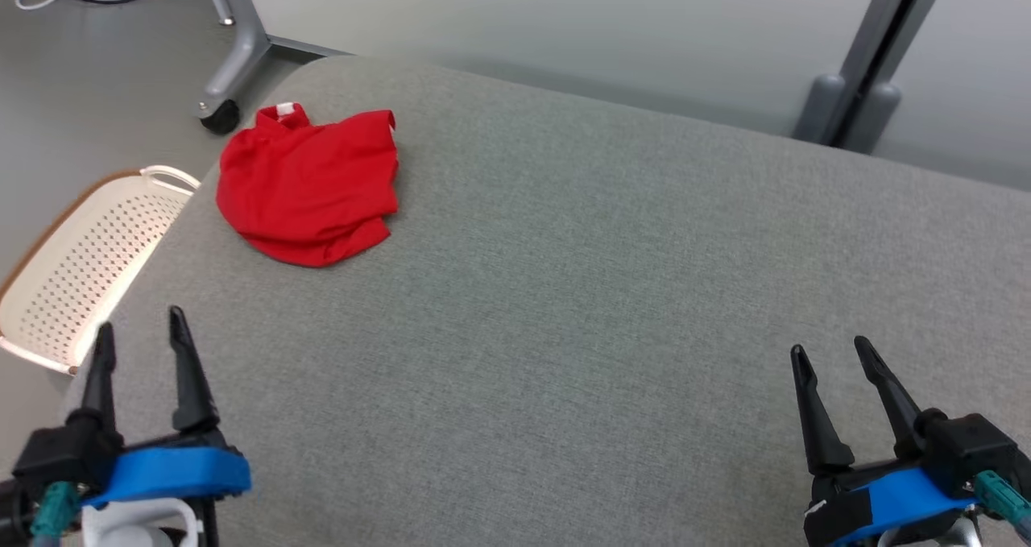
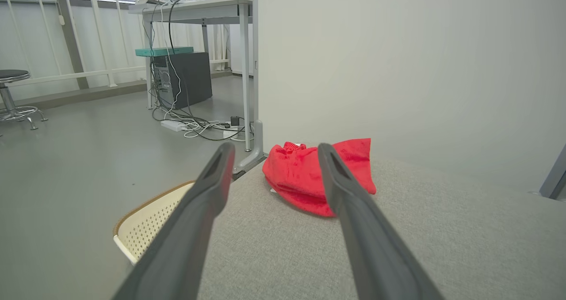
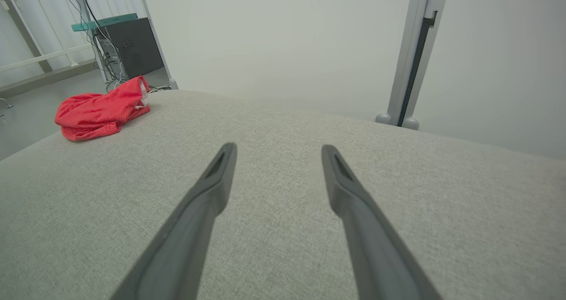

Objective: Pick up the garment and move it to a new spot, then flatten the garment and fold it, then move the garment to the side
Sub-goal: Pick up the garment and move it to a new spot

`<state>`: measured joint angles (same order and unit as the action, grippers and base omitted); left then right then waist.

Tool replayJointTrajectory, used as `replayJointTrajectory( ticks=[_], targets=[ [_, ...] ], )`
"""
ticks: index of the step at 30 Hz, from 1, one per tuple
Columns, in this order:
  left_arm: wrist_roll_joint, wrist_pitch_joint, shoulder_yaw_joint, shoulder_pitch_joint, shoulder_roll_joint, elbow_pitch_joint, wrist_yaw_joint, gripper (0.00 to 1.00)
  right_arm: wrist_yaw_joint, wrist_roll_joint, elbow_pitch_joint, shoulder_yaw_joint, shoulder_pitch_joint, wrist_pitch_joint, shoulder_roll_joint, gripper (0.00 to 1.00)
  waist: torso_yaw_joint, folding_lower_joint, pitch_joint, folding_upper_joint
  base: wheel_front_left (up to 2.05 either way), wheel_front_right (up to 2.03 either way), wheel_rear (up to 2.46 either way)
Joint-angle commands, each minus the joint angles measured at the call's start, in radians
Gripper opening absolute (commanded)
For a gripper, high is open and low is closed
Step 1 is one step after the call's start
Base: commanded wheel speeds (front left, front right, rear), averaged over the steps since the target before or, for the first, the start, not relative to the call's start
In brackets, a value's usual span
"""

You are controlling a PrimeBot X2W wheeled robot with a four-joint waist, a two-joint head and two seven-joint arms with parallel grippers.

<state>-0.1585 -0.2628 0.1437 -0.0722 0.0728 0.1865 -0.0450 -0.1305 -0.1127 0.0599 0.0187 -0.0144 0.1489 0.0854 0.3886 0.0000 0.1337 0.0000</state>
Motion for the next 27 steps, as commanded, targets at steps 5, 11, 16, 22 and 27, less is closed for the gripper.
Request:
replayJointTrajectory(
  ticks=[5,11,16,22,27],
  targets=[
    [-0.027,-0.002,0.048,-0.151,0.036,0.056,-0.006,1.0,0.0,0.018,-0.066,-0.019,0.053,-0.026,0.031,1.0,-0.073,0.0,0.083,0.0,0.0,0.0,0.0],
    [-0.041,-0.003,0.1,-0.345,0.101,0.123,-0.011,1.0,0.0,0.032,-0.171,-0.008,0.104,-0.061,0.065,1.0,-0.166,0.0,0.214,0.0,0.0,0.0,0.0],
    [-0.046,-0.002,0.135,-0.514,0.183,0.217,-0.017,1.0,0.0,0.041,-0.266,0.001,0.14,-0.09,0.082,1.0,-0.223,0.0,0.323,0.0,0.0,0.0,0.0],
    [-0.059,0.006,0.145,-0.659,0.252,0.341,-0.027,1.0,0.0,0.046,-0.351,0.01,0.166,-0.112,0.095,1.0,-0.253,0.0,0.413,0.0,0.0,0.0,0.0],
    [-0.062,0.056,0.12,-0.772,0.301,0.486,-0.042,1.0,0.0,0.054,-0.41,0.021,0.181,-0.132,0.094,1.0,-0.271,0.0,0.468,0.0,0.0,0.0,0.0]
  ],
)
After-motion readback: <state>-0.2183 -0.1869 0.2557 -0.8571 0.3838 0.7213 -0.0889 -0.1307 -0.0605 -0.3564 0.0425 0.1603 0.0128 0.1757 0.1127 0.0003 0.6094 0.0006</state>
